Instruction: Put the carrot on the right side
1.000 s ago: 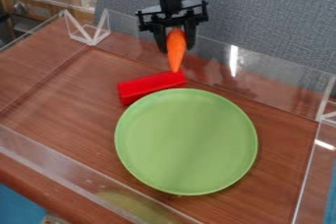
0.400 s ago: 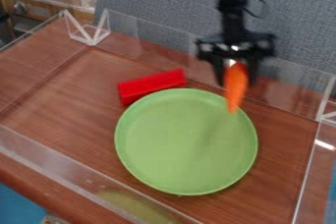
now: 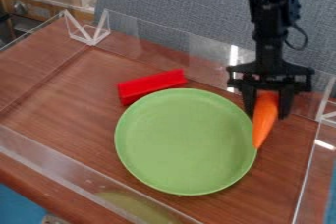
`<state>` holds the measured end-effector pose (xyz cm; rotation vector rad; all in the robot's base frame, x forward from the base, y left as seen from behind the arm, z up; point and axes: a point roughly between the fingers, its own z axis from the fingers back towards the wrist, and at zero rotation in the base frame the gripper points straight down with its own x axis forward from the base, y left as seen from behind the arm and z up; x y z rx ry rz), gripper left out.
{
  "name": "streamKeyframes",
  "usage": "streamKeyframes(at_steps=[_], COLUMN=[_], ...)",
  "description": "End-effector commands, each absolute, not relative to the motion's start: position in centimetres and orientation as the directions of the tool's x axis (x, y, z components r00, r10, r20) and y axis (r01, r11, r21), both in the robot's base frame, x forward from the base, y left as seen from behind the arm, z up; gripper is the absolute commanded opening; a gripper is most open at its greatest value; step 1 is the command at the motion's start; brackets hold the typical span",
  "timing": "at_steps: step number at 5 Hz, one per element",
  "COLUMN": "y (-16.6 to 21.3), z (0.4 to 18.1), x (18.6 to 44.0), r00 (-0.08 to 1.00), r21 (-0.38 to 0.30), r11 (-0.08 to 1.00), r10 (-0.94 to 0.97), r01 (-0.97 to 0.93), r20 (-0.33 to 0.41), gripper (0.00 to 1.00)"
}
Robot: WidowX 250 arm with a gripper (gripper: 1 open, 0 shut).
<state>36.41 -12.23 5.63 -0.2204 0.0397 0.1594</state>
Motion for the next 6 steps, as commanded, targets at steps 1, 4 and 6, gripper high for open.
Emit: streamKeyframes(at_steps=[1,4,6], y=[-11.8,-10.2,-9.8], z=[7.2,6.1,6.6], x=[36.8,37.1,36.9], r00=[0.991,0.995,0.996], r21=[-0.235,-0.213,-0.223], r11=[0.963,0.972,0.972], r10=[0.133,0.1,0.081], r01=[-0.127,-0.096,-0.073], r20=[0.009,0.006,0.025], gripper=[0.0,1.0,1.0])
